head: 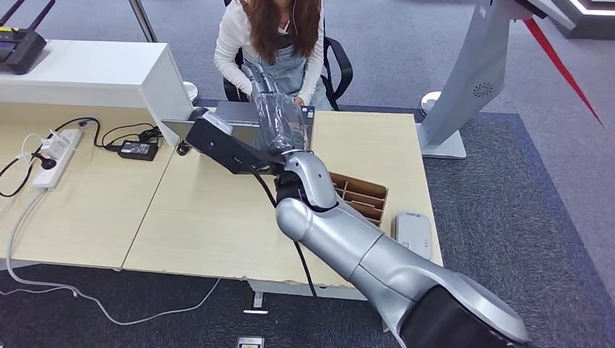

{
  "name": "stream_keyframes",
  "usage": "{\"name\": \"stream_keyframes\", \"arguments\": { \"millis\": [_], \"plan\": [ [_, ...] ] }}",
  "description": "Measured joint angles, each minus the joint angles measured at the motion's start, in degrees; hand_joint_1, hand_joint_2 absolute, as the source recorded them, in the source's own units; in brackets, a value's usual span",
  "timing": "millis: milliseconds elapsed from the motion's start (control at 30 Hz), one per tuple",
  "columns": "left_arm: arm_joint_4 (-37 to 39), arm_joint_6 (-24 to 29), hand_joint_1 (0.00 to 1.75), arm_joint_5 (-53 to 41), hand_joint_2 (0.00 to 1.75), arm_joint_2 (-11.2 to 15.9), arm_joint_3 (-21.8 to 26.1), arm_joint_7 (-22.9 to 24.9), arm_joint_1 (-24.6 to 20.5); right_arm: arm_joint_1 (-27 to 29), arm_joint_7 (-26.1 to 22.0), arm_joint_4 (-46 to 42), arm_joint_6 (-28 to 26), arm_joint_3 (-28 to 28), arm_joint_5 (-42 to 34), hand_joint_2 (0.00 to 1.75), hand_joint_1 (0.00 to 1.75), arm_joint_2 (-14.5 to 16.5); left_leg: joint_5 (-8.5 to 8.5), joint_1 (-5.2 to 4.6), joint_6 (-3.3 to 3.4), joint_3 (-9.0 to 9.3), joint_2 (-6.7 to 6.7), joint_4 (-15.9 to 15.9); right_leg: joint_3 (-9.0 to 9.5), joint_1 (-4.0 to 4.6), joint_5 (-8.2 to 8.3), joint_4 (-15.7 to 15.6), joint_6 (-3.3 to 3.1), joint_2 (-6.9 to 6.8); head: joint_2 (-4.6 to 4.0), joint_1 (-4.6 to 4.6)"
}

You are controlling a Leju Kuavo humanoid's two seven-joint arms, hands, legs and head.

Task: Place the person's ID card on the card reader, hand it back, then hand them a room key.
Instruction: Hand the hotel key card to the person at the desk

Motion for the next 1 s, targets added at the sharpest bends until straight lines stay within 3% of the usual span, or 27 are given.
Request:
{"name": "stream_keyframes", "arguments": {
  "millis": [200, 433, 567, 733, 867, 900, 1000],
  "plan": [
    [0.0, 0.7, 0.0, 0.6, 0.0, 0.2, 0.0, 0.1, 0.8, 8.8, 1.5, -8.6, 2.7, -7.1, 10.0, 1.75, 0.0, -5.9, 0.0, -0.02, 0.01, 0.02, 0.0, 0.0, 0.03, -0.01, 0.0, 0.0, 0.01, 0.0, 0.0, 0.0],
    [0.0, 2.2, 0.0, 1.6, 0.0, 0.7, 0.1, 0.4, 1.5, 20.5, 9.5, -22.2, 9.2, -13.9, 24.7, 1.75, 0.03, -15.2, -0.03, -0.02, 0.04, 0.02, 0.0, 0.0, 0.02, -0.04, 0.02, 0.0, 0.02, 0.01, 0.0, 0.01],
    [0.0, 2.7, 0.0, 2.5, 0.0, 0.9, 0.2, 1.1, 1.6, 25.3, 12.4, -29.4, 10.6, -17.2, 27.8, 1.75, 0.16, -19.5, -0.05, -0.01, 0.05, 0.06, 0.09, 0.0, 0.0, -0.03, 0.01, 0.0, 0.02, 0.1, 0.0, 0.02],
    [0.0, 3.1, 0.0, 3.3, 0.0, 1.2, 0.5, 1.8, 1.7, 32.6, 13.0, -39.4, 10.8, -21.5, 29.1, 1.75, 0.55, -23.4, -0.06, 0.0, 0.05, 0.02, 0.08, 0.0, 0.0, -0.01, -0.01, 0.0, 0.02, 0.09, 0.0, 0.02],
    [0.0, 3.1, 0.0, 3.7, 0.0, 1.3, 0.6, 2.2, 1.7, 36.6, 13.1, -45.3, 11.6, -23.2, 31.3, 1.75, 1.39, -25.0, -0.06, 0.0, 0.05, 0.02, 0.08, 0.0, 0.0, -0.01, -0.01, 0.0, 0.02, 0.11, 0.0, 0.02],
    [0.0, 3.2, 0.0, 3.7, 0.0, 1.4, 0.7, 2.2, 1.7, 37.3, 13.2, -46.7, 11.8, -23.4, 31.9, 1.75, 1.51, -25.3, -0.06, 0.0, 0.05, 0.01, 0.08, 0.0, 0.0, -0.01, -0.01, 0.0, 0.02, 0.11, 0.0, 0.02],
    [0.0, 3.2, 0.0, 4.1, 0.0, 1.5, 0.9, 2.3, 1.7, 38.8, 13.6, -50.6, 13.0, -24.0, 33.9, 1.75, 1.6, -26.3, -0.06, 0.0, 0.05, 0.01, 0.1, 0.0, 0.01, -0.02, 0.0, 0.0, 0.01, 0.12, 0.0, 0.02]
  ]
}}
